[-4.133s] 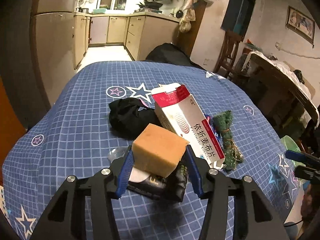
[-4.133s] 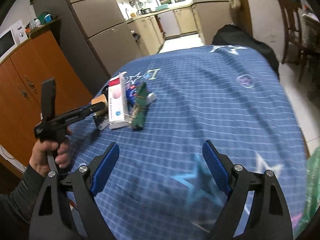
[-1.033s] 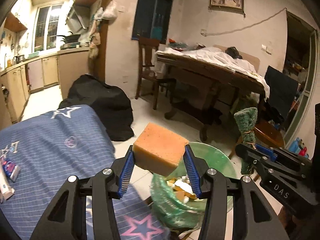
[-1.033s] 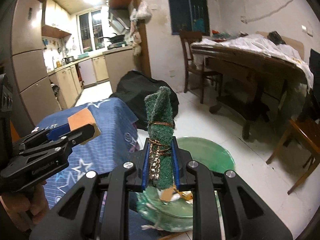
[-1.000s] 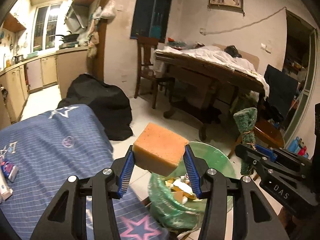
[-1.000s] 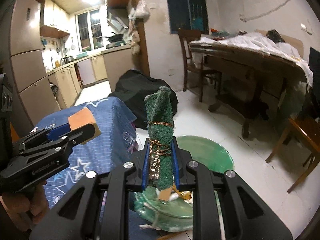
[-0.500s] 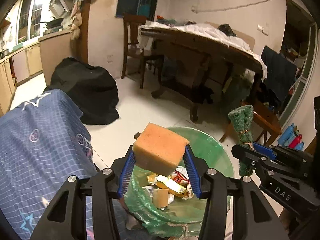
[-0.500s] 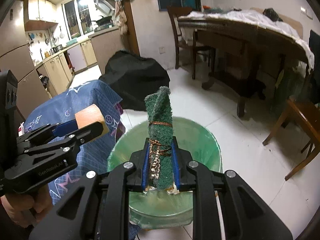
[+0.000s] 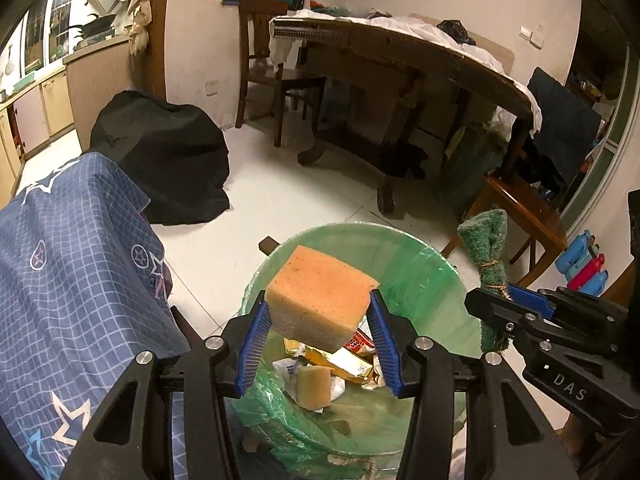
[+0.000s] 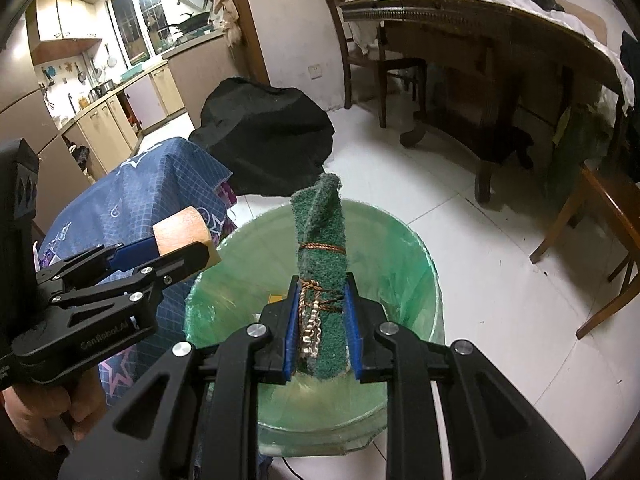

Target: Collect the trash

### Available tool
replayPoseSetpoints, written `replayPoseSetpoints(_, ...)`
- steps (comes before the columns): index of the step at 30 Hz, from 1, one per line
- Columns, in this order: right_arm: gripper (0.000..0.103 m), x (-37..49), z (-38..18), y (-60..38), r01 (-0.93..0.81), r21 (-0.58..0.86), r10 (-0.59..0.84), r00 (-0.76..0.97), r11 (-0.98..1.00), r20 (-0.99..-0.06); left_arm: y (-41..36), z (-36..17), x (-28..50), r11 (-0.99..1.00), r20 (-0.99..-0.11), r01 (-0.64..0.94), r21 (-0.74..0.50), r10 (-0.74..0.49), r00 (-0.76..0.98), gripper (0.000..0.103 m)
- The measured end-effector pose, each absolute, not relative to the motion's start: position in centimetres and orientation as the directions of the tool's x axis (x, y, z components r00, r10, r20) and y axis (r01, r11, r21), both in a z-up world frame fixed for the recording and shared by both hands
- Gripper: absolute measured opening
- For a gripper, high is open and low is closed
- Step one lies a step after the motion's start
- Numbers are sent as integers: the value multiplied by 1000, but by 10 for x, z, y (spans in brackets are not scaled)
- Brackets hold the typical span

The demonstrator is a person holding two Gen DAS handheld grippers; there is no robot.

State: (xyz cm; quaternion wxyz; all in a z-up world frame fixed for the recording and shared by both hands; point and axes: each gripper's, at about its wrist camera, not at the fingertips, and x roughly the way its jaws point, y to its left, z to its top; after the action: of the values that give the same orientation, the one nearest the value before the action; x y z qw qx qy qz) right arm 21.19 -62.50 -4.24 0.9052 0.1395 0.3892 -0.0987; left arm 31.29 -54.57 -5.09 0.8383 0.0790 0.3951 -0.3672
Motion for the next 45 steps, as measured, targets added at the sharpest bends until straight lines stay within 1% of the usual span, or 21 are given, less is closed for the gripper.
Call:
replayPoseSetpoints(17, 20, 218, -54, -642, 295, 196, -55, 668, 935, -742, -559, -76, 320, 724, -747, 675, -141, -525, 408, 50)
replayPoseSetpoints(18, 20, 217, -55, -642, 295, 198, -55, 669, 935, -741, -560, -77, 321, 726, -748, 673, -139, -522, 410, 52)
replayPoseSetpoints(19, 20, 217, -55, -643, 297, 199, -56, 671, 934, -740, -560, -78, 321, 727, -750, 673, -137, -520, 408, 59)
replayPoseSetpoints(20, 28, 216, -55, -645, 300, 202, -57, 673, 932, -738, -561, -79, 322, 730, -753, 670, -133, -514, 411, 65)
replayPoseSetpoints(21, 33, 216, -56, -647, 305, 206, -58, 674, 930, -736, -562, -80, 322, 734, -753, 667, -128, -509, 416, 74)
replayPoseSetpoints(22, 42, 214, -56, -648, 307, 212, -57, 677, 928, -734, -561, -80, 322, 738, -751, 664, -124, -507, 423, 77)
replayPoseSetpoints(23, 44, 213, -56, -649, 310, 214, -58, 679, 926, -732, -561, -81, 323, 741, -753, 660, -123, -503, 425, 78)
replayPoseSetpoints(38, 44, 210, -57, -654, 320, 218, -63, 680, 922, -731, -561, -82, 321, 746, -759, 655, -123, -496, 422, 78)
replayPoseSetpoints(39, 46, 209, -56, -654, 321, 218, -65, 681, 922, -729, -560, -82, 320, 746, -758, 654, -123, -496, 423, 78)
replayPoseSetpoints(41, 57, 208, -55, -654, 323, 217, -70, 686, 921, -724, -558, -81, 319, 747, -757, 653, -123, -496, 425, 78)
replayPoseSetpoints(42, 60, 207, -53, -654, 323, 218, -72, 691, 921, -720, -557, -80, 318, 747, -757, 653, -123, -496, 425, 78)
replayPoseSetpoints(44, 72, 205, -52, -653, 317, 228, -66, 701, 921, -710, -553, -78, 316, 747, -756, 654, -122, -497, 427, 78)
replayPoseSetpoints(45, 75, 203, -50, -651, 313, 234, -62, 709, 921, -703, -551, -78, 315, 747, -756, 654, -121, -496, 427, 78)
